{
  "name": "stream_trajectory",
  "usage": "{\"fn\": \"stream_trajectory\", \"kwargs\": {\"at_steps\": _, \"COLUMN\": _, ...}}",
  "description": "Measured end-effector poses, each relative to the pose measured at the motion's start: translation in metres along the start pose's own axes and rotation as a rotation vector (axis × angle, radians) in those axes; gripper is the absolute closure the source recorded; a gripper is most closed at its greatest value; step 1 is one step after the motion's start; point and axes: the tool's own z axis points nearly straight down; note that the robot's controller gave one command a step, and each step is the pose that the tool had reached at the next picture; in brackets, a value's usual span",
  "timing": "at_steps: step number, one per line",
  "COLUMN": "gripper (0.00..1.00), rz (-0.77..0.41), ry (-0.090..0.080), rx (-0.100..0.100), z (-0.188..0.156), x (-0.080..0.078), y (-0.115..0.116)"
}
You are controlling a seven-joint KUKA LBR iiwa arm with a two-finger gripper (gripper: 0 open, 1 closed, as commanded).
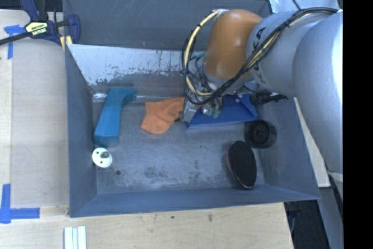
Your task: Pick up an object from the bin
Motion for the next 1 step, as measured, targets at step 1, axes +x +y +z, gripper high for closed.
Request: {"fn": "stream_trajectory", "kwargs": {"at_steps": 1, "gripper": 1.00, "rz": -0.327, "ry": 0.003, "rx": 0.004, "z": -0.0557, "x": 0.0292, "y": 0.0153}}
